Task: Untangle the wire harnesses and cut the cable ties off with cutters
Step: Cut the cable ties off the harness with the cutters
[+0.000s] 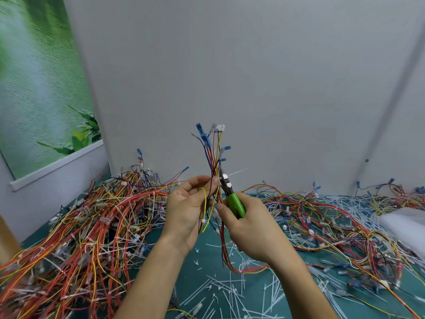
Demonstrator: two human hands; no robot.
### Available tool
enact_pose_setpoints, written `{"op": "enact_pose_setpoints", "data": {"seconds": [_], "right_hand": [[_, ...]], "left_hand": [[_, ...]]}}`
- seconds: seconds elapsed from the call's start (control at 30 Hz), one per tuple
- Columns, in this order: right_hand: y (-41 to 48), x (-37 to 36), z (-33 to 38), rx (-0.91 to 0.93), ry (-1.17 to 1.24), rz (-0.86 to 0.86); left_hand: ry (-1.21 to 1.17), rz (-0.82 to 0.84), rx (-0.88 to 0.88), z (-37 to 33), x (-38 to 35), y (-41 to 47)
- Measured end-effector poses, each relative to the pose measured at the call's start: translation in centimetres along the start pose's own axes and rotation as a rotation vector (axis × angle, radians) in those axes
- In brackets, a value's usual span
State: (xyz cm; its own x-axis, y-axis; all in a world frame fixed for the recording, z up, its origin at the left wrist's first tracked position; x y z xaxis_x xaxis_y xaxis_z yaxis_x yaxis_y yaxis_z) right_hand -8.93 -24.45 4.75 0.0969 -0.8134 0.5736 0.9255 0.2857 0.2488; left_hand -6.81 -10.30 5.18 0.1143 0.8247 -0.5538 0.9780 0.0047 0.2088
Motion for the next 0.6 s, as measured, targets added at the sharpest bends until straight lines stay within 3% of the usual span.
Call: {"op": "enact_pose_setpoints", "data": {"seconds": [0.6], "right_hand": [[-0.11,0.0,0.11,-0.009,0.004,0.024]], "left_hand": [[0.024,0.046,-0.05,0.16,0.66,0.33]]}}
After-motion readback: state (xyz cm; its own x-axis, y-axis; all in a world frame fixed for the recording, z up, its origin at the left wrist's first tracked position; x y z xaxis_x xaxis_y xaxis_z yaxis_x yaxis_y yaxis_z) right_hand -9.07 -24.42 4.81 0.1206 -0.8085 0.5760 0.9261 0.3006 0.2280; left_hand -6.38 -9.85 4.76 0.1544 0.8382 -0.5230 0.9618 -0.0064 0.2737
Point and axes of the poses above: each hand's wrist, its own y-axis towards the middle knuckle, its own x-axis out of the back of the hand, z = x × y, the point moved 2 cm from there along y, towards the middle knuckle, and after that the axes turned 8 degrees about z, right-handed, at the moved point
